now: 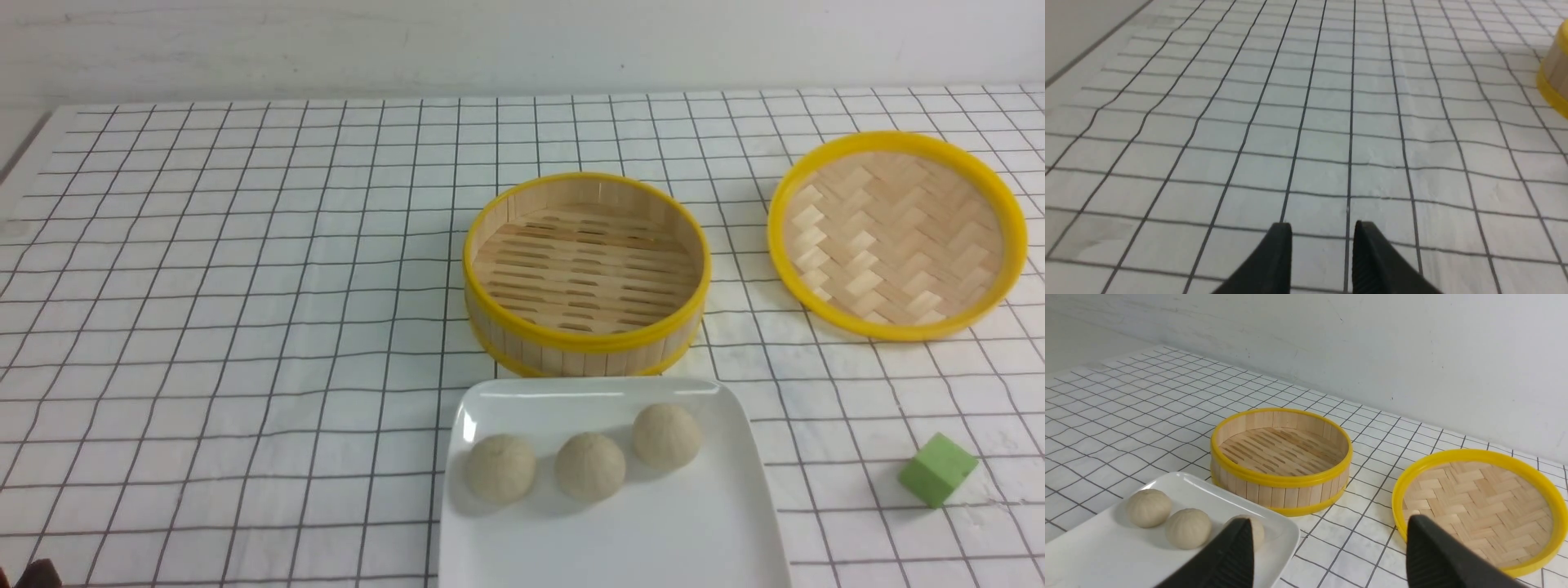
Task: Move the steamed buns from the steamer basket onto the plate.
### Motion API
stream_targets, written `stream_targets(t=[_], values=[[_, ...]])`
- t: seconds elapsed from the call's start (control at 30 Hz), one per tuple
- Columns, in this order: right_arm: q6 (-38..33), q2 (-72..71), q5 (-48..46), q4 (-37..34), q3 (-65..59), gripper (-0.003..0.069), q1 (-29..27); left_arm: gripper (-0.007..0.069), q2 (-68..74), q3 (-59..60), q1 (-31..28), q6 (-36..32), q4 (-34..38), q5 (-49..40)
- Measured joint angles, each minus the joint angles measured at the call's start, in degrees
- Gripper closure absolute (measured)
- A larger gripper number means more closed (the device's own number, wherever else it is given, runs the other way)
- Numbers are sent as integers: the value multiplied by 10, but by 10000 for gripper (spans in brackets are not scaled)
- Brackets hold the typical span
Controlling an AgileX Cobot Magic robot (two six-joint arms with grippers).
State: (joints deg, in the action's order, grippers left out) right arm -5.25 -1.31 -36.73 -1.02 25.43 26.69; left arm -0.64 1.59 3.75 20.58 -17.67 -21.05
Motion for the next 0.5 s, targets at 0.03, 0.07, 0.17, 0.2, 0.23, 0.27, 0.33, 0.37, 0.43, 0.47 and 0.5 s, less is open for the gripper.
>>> stream_targets(t=[0.03,0.07,0.17,0.2,0.23,0.27,0.33,0.37,0.43,0.47,0.5], values=[[0,0,0,0,0,165,0,384,0,0,-1,0,0,-4],[0,0,0,0,0,165,0,384,0,0,-1,-2,0,-7],[0,0,0,0,0,165,0,384,0,-1,-1,-21,0,-11],[0,0,0,0,0,165,0,384,0,-1,-1,-28,0,-11],[0,0,0,0,0,165,0,384,0,-1,-1,-32,1,-11],[0,0,0,0,0,165,0,384,0,-1,-1,-37,2,-12],[0,0,0,0,0,165,0,384,0,-2,-1,-38,3,-13],[0,0,0,0,0,165,0,384,0,-2,-1,-40,4,-14],[0,0,0,0,0,165,0,384,0,-2,-1,-42,4,-14],[0,0,0,0,0,165,0,384,0,-2,-1,-42,4,-14],[0,0,0,0,0,165,0,384,0,-2,-1,-42,4,-14]])
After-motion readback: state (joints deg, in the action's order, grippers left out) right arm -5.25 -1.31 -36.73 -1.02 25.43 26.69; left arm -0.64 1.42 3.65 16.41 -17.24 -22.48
